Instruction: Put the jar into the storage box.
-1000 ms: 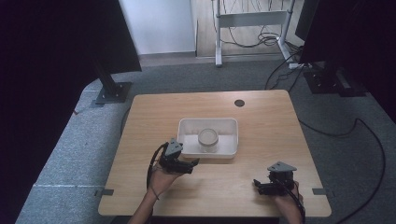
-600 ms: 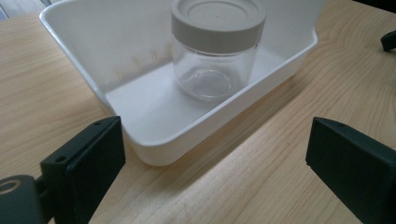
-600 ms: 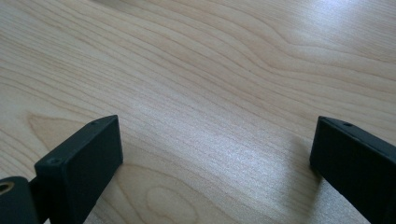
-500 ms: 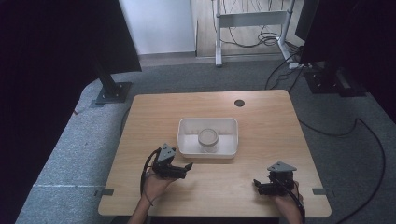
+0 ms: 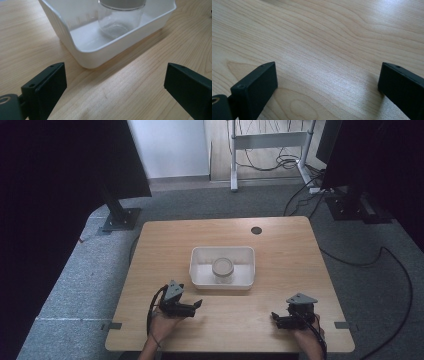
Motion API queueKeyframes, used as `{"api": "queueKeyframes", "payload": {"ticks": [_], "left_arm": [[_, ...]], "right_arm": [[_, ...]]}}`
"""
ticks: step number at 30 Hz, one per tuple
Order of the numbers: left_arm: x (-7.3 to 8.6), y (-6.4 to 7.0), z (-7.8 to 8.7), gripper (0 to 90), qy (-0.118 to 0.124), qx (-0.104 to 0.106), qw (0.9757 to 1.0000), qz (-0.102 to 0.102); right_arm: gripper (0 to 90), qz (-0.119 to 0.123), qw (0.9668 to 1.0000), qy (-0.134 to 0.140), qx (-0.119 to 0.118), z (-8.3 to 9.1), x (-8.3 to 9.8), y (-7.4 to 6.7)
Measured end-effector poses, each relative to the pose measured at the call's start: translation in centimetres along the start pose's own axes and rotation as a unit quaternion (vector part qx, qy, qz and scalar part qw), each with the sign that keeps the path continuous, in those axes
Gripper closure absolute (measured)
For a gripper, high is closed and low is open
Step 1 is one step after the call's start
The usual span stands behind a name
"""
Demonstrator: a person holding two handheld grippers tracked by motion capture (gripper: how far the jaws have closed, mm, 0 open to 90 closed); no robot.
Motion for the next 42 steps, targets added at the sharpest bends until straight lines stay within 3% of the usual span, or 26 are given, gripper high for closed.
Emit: {"api": "queueKeyframes", "payload": {"ticks": [25,42], "left_arm": [[3.7,-1.3,0.7,3.9,-0.041,-0.025,0.9988,0.013],[5.6,-2.7,1.5,4.2,-0.075,-0.05,0.9957,0.019]], "right_arm": [[2.0,0.0,1.0,0.0,0.0,0.0,0.0,0.0],[2.0,0.0,1.0,0.0,0.0,0.0,0.0,0.0]]}}
Point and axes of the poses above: each handheld gripper's, and its own axes: z roughly backward along the jaws, x roughly out of its underside, y roughly to its right, the point moved 6 cm from there along -z, roughly forward along the jaws
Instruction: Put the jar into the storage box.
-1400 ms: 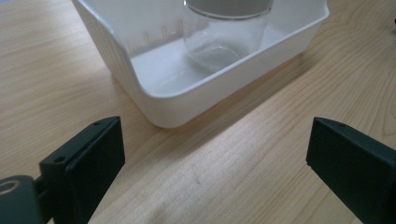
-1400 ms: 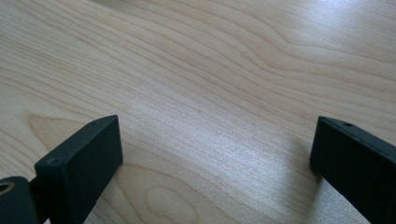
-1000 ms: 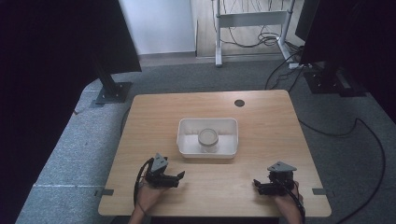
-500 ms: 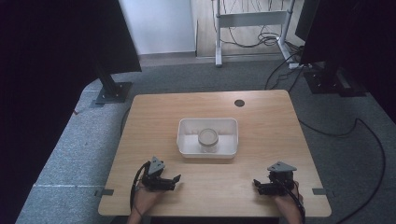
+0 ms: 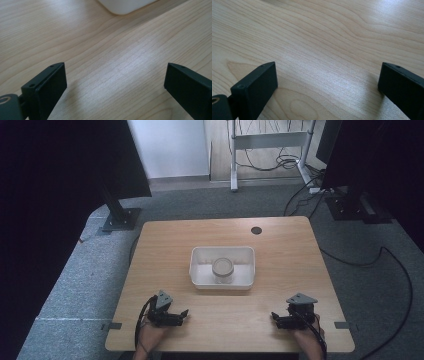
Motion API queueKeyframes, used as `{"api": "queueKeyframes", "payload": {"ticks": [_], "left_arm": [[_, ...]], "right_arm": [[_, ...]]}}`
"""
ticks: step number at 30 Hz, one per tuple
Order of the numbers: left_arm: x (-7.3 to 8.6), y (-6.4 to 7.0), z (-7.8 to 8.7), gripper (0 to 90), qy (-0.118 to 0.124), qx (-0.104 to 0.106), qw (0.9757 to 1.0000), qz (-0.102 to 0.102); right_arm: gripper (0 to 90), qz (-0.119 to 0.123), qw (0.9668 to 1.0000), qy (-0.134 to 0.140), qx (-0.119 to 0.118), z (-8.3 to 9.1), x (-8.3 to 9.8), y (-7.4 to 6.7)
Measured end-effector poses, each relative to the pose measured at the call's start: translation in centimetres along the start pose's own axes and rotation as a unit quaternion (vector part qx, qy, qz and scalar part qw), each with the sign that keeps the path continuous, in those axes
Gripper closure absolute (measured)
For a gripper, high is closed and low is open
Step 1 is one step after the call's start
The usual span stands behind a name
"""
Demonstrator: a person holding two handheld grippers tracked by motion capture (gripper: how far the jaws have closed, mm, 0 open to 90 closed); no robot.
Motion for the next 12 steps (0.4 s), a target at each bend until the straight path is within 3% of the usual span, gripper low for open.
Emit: {"api": "queueKeyframes", "payload": {"ticks": [12], "left_arm": [[0.82,-0.91,0.09,4.1,-0.02,-0.01,0.9997,0.01]], "right_arm": [[2.0,0.0,1.0,0.0,0.0,0.0,0.0,0.0]]}}
Point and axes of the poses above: each handheld gripper's, and its own axes: z roughly backward along the jaws, x roughly out of its underside, y roughly to its right, the point moved 6 cm from there along -z, roughly forward along the jaws
